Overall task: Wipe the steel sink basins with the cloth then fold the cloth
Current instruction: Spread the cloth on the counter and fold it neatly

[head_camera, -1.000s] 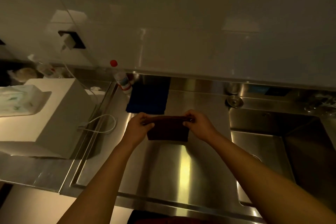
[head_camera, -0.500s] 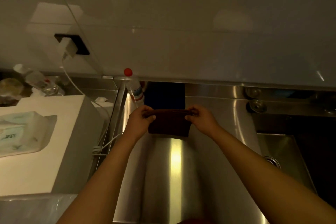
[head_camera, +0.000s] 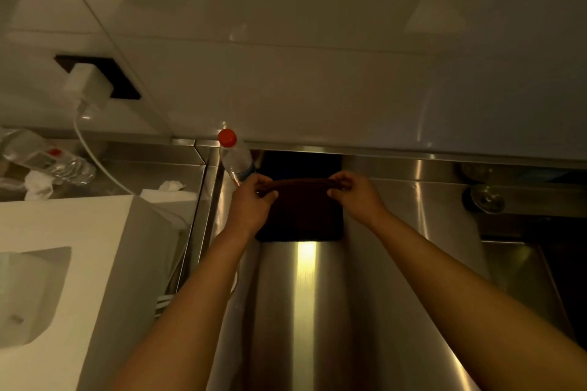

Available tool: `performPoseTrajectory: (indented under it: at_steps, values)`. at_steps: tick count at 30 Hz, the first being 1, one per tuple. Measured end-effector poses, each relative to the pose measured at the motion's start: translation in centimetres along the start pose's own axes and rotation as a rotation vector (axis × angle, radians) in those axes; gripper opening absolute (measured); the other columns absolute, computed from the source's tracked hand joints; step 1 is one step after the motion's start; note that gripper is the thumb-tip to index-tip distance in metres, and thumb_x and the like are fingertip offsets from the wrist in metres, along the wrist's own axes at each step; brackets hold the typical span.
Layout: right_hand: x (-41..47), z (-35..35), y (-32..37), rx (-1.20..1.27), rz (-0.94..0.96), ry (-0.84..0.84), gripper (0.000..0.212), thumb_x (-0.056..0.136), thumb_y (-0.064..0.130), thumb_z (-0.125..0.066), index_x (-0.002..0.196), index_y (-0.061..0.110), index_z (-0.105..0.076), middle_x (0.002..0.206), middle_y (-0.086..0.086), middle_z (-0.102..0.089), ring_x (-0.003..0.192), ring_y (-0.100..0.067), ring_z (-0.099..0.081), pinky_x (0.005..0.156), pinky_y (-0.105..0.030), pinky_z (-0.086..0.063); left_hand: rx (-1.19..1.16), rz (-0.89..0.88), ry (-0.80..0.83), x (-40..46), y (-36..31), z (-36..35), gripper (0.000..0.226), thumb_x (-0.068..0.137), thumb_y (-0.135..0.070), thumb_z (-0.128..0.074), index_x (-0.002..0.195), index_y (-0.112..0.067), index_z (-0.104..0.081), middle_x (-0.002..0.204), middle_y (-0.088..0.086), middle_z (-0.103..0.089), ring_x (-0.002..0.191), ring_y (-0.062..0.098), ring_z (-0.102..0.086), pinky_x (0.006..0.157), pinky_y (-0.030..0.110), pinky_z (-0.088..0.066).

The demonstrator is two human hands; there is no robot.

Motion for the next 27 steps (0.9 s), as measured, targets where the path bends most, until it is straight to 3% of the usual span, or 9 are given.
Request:
performPoseTrajectory:
  at_steps: [5,10,14,17,19,22,27]
  values:
    - [3.5,-0.8,-1.2,-0.061,-0.01,-0.026,0.027,0.085,0.001,-0.073,0.096,0.024,-0.065,0.094,-0.001,-0.071,0.092,-0.019,-0.069,0.088,-0.04,-0.056,0.025,-0.002,-0.029,2.1,0.4,-1.3,0.022,0.099,-0.016,-0.066,0.115,-0.029,-0.06,0.113,-0.009,-0.066,0.111,0.016,-0.064,0.096,0.038,-0.056]
    - [4.5,-1.4,-1.4,-0.112,0.031,-0.075,0.023,0.09,0.006,-0.07,0.106,0.022,-0.064,0.096,0.007,-0.067,0.091,-0.015,-0.065,0.083,-0.031,-0.053,0.106,-0.027,-0.078,2.8,0.4,-2.3,0.035,0.102,-0.012,-0.058,0.137,-0.019,-0.056,0.13,0.003,-0.063,0.114,0.017,-0.062,0.082,0.017,-0.048]
    - [3.3,-2.0,0.4,-0.301,0.286,-0.109,0.033,0.093,0.008,-0.065,0.126,0.012,-0.063,0.122,-0.004,-0.066,0.11,-0.016,-0.061,0.093,-0.022,-0.044,0.332,-0.2,-0.088,2.2,-0.7,-3.0,0.05,0.097,-0.004,-0.06,0.144,-0.015,-0.051,0.147,0.007,-0.049,0.131,0.022,-0.05,0.105,0.032,-0.046]
    - [1.6,-3.3,0.7,-0.417,0.449,-0.082,0.035,0.09,0.006,-0.064,0.125,0.01,-0.063,0.131,-0.006,-0.056,0.117,-0.02,-0.056,0.099,-0.029,-0.046,0.482,-0.297,-0.015,0.8,-0.4,-4.2,0.046,0.093,-0.002,-0.061,0.138,-0.012,-0.059,0.147,0.008,-0.048,0.131,0.025,-0.049,0.105,0.032,-0.046]
    - [0.6,-4.3,-0.5,-0.464,0.439,-0.025,0.04,0.089,0.009,-0.066,0.129,0.009,-0.062,0.139,-0.008,-0.053,0.124,-0.026,-0.054,0.105,-0.04,-0.047,0.561,-0.306,0.047,-0.2,1.1,-5.1,0.044,0.092,-0.003,-0.063,0.135,-0.011,-0.062,0.148,0.01,-0.049,0.134,0.029,-0.049,0.106,0.036,-0.047]
    - [-0.6,-5.9,-3.1,-0.562,0.347,0.084,0.055,0.092,0.014,-0.069,0.144,0.012,-0.053,0.155,-0.01,-0.043,0.14,-0.028,-0.042,0.116,-0.044,-0.037,0.648,-0.324,0.083,-1.7,3.3,-5.6,0.045,0.091,-0.004,-0.066,0.136,-0.01,-0.064,0.152,0.015,-0.049,0.141,0.035,-0.045,0.115,0.045,-0.044]
    - [-0.3,-5.6,-5.4,-0.747,0.277,0.139,0.063,0.098,0.006,-0.055,0.156,0.021,-0.037,0.167,-0.002,-0.023,0.155,-0.026,-0.016,0.12,-0.054,-0.025,0.744,-0.307,0.124,-3.4,4.8,-5.4,0.055,0.096,-0.011,-0.065,0.149,-0.02,-0.053,0.166,0.009,-0.035,0.156,0.033,-0.026,0.121,0.049,-0.032]
Point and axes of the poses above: each hand's wrist, its own x-axis towards the middle knuckle, its own z-axis out of the back of the hand, y = z × x, the point moved 8 cm from there along x, towards the middle knuckle
